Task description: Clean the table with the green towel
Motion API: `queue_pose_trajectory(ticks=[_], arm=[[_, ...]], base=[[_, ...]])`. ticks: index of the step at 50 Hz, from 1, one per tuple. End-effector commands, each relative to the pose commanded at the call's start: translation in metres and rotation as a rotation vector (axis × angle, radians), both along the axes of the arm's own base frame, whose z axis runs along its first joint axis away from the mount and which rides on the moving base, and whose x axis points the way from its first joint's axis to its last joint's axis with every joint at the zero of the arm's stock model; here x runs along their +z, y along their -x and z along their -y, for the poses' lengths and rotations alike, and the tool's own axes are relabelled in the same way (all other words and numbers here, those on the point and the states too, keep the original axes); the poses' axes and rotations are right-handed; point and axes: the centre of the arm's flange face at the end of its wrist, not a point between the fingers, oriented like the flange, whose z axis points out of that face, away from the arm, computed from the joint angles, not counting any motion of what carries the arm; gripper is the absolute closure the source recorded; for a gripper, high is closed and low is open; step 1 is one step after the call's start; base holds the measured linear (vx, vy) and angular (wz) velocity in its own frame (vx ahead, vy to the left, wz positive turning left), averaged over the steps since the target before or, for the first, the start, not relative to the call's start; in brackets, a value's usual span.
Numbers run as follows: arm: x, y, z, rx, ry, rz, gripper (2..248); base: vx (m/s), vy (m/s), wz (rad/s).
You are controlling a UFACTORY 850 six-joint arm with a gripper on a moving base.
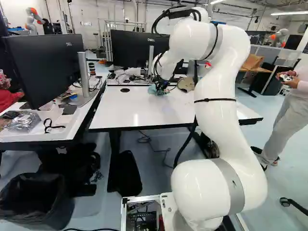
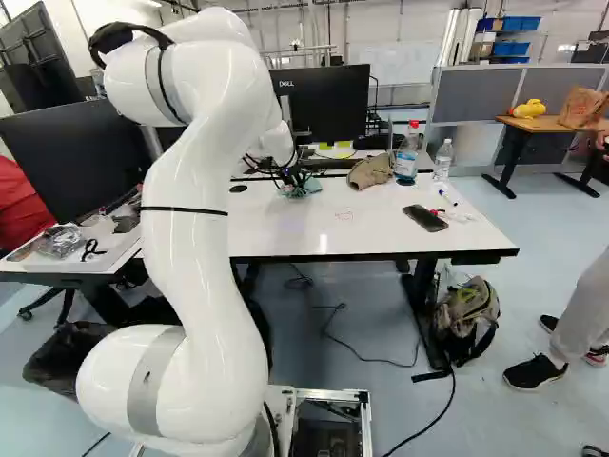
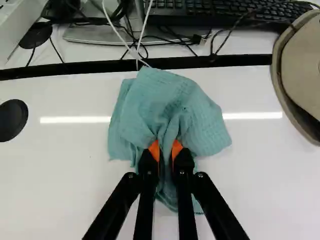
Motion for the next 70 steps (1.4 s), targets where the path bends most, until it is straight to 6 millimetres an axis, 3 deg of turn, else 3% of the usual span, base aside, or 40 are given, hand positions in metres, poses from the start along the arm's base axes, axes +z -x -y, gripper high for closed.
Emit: queue_pose_trajectory(ticks=[21, 38, 50, 70], arm=[[0.004, 0.038, 0.004, -0.007, 0.0, -0.033, 204], [0.006, 0.064, 0.022, -0.037, -0.001, -0.053, 204], [0.008, 0.065, 0.024, -0.039, -0.001, -0.05, 204], [0.032, 0.072, 0.024, -0.039, 0.0, -0.015, 204]], base=[[0.0, 0.0, 0.0], [0.0, 0.0, 0.0], [0.0, 0.0, 0.0], [0.0, 0.0, 0.0]])
